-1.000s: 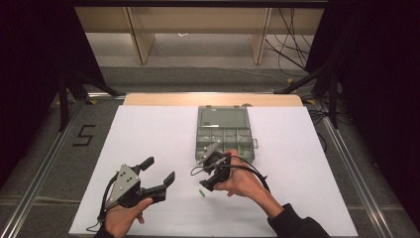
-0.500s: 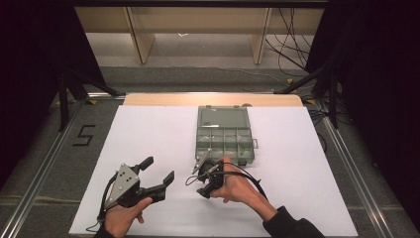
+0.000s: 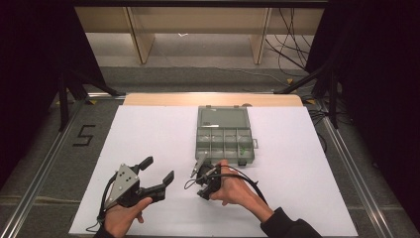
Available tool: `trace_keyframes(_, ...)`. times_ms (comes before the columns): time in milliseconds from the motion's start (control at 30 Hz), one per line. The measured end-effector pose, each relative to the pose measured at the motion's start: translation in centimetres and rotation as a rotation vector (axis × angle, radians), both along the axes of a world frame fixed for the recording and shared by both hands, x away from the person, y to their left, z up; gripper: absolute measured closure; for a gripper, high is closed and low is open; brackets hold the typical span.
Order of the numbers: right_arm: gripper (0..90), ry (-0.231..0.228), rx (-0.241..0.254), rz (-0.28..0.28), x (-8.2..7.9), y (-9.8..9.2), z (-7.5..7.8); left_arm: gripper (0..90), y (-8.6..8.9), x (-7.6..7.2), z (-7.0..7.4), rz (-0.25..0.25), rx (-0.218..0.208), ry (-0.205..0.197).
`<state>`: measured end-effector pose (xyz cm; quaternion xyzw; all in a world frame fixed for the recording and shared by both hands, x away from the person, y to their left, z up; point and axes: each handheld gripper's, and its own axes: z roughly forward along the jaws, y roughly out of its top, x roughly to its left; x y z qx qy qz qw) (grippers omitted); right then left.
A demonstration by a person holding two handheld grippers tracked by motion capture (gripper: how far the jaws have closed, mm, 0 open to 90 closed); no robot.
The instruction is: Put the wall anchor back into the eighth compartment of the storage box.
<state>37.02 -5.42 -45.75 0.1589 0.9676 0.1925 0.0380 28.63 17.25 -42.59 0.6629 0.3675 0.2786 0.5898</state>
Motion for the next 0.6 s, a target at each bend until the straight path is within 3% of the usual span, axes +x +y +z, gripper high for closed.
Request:
trace_keyframes(367,68.2,0.031,-0.025,0.007,-0.04,0.16,-0.52,18.1,-0.03,0.0,-0.02,-0.001,-0.001,0.001)
trace_keyframes(600,78.5,0.025,-0.031,0.008,0.19,0.03,-0.6,18.2,-0.03,0.02,-0.04,-0.001,0.004,0.003)
